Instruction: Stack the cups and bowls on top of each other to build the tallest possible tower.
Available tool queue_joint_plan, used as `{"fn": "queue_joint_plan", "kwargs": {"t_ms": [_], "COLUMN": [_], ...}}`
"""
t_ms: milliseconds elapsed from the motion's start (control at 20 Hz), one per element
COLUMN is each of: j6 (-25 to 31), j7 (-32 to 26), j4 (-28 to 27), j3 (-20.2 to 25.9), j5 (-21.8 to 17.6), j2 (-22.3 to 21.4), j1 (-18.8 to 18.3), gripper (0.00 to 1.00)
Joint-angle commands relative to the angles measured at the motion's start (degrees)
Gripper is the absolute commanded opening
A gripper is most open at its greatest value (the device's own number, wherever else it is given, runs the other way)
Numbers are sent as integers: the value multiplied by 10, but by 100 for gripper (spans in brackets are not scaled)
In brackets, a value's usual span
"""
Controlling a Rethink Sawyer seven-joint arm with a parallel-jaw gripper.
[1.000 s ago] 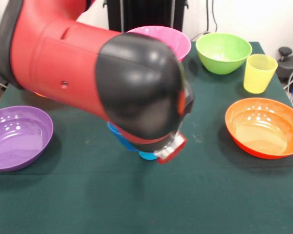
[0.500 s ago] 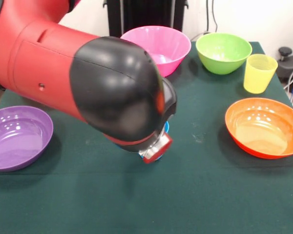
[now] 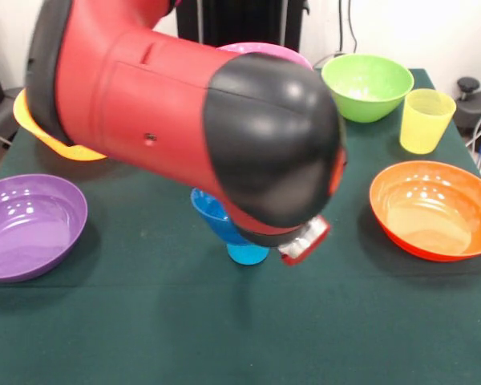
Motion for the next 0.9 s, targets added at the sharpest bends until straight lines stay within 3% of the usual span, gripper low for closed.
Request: {"fn": "queue_joint_plan", "kwargs": {"t_ms": [50, 300, 900], "j6": [29, 29, 20], "j7": [79, 92, 60], "j4": [27, 10, 113], "j3": [29, 10, 86], "j5": [-15, 5, -70], "j2": [-17, -15, -57], "j1": [13, 10, 77], "gripper": [0, 0, 0]}}
